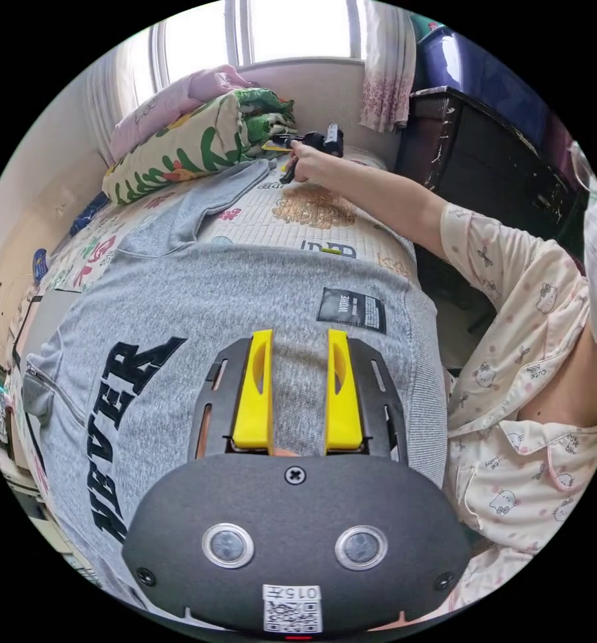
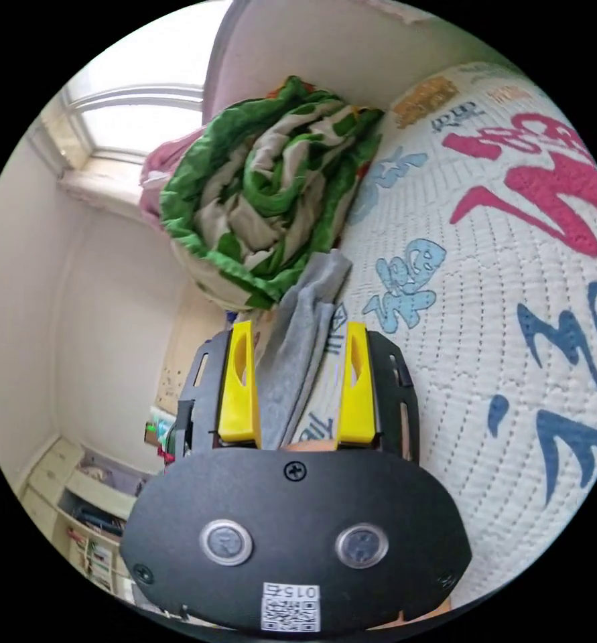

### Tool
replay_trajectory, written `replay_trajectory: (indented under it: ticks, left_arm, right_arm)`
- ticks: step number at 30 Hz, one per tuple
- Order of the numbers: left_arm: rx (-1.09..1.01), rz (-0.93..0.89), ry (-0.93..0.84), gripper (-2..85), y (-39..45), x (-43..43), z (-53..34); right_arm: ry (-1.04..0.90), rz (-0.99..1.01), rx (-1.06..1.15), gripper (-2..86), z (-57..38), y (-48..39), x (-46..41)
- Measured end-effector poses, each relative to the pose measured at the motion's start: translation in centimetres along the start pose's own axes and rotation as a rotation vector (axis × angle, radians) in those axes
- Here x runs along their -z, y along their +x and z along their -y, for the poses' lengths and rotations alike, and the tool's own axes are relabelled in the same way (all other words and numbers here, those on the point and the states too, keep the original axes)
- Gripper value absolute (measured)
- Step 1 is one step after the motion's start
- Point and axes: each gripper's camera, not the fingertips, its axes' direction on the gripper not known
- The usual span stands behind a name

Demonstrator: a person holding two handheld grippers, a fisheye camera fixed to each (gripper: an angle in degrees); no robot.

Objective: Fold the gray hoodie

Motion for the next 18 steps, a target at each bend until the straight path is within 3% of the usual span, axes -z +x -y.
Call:
replay_trajectory:
  ticks: [3,7,11,15,18]
  left_arm:
    - [0.041,-0.047,0.005,11.2,-1.9,1.3,0.6]
    - [0.063,-0.072,0.014,10.5,-3.7,3.6,1.5]
    - [0.06,-0.058,0.013,10.4,-4.9,5.7,2.4]
    - [0.062,-0.061,0.017,10.3,-6.8,8.7,3.4]
    - [0.091,-0.114,0.08,10.0,-9.4,11.9,3.5]
  right_arm:
    - [0.081,0.007,-0.029,11.6,0.2,0.9,-1.0]
    - [-0.01,-0.014,0.086,12.7,1.5,-1.7,-2.9]
    - [-0.048,0.016,0.084,6.7,0.6,-1.2,-2.5]
    - [-0.045,0.229,-0.025,5.1,-1.3,3.0,-0.1]
    - [-0.025,0.322,0.056,4.3,-4.1,2.2,3.3]
